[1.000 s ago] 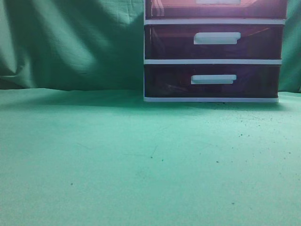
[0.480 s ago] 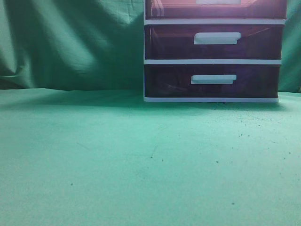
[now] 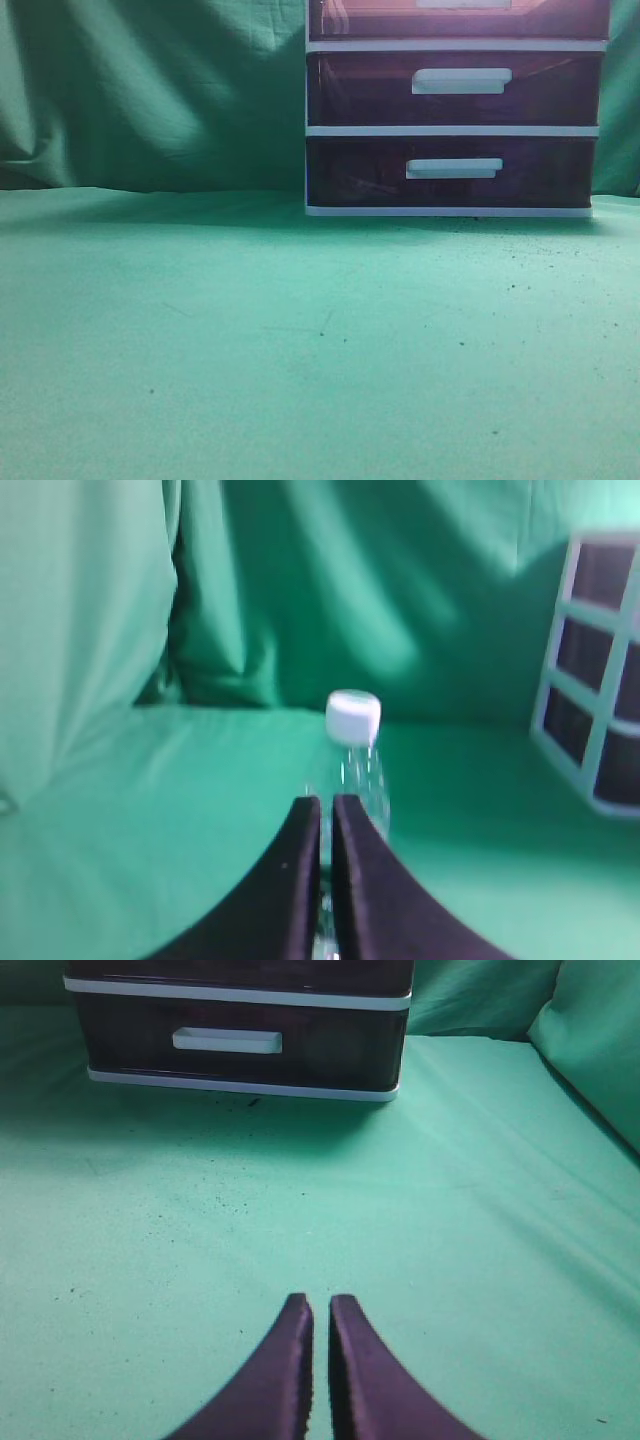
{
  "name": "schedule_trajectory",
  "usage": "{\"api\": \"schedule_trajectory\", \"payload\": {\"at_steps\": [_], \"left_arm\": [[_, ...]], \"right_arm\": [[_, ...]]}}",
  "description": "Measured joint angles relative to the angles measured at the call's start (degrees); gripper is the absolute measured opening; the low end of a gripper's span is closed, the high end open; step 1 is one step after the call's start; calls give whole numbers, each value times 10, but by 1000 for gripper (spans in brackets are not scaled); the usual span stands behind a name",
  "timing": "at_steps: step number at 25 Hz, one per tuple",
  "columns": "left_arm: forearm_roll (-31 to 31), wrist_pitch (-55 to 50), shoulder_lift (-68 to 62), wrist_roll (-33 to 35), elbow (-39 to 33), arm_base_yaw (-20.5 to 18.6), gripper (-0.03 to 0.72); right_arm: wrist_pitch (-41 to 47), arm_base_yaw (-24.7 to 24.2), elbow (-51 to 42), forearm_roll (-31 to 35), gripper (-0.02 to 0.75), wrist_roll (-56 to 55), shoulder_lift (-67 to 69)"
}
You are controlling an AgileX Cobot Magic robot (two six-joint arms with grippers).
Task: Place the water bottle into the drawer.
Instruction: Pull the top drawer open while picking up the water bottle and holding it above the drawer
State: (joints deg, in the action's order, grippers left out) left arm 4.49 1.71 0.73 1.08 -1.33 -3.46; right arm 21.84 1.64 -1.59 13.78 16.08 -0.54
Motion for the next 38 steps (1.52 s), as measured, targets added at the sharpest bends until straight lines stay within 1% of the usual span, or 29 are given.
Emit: {"api": "schedule_trajectory", "payload": {"at_steps": [5,9,13,17,20,23,27,30,32,34,35,38], "left_arm": [[3,37,0,0,0,0,0],[6,62,0,-33,1,0,0],[-6,11,-37,-71,55,0,0],[-9,-73,-129,-75,123,0,0],[-10,-103,-206,-76,163,0,0],[6,-107,-258,-77,185,0,0],[29,-103,-297,-80,200,0,0],[80,-96,-314,-117,200,0,0],[84,-96,-333,-101,205,0,0],[74,-117,-368,-49,223,4,0],[71,-129,-386,-24,238,11,0],[70,-158,-456,21,279,35,0]], "right_arm": [[0,0,0,0,47,0,0],[0,0,0,0,47,0,0],[0,0,0,0,47,0,0],[0,0,0,0,47,0,0],[0,0,0,0,47,0,0],[0,0,0,0,47,0,0],[0,0,0,0,47,0,0],[0,0,0,0,47,0,0],[0,0,0,0,47,0,0],[0,0,0,0,47,0,0],[0,0,0,0,47,0,0],[0,0,0,0,47,0,0]]}}
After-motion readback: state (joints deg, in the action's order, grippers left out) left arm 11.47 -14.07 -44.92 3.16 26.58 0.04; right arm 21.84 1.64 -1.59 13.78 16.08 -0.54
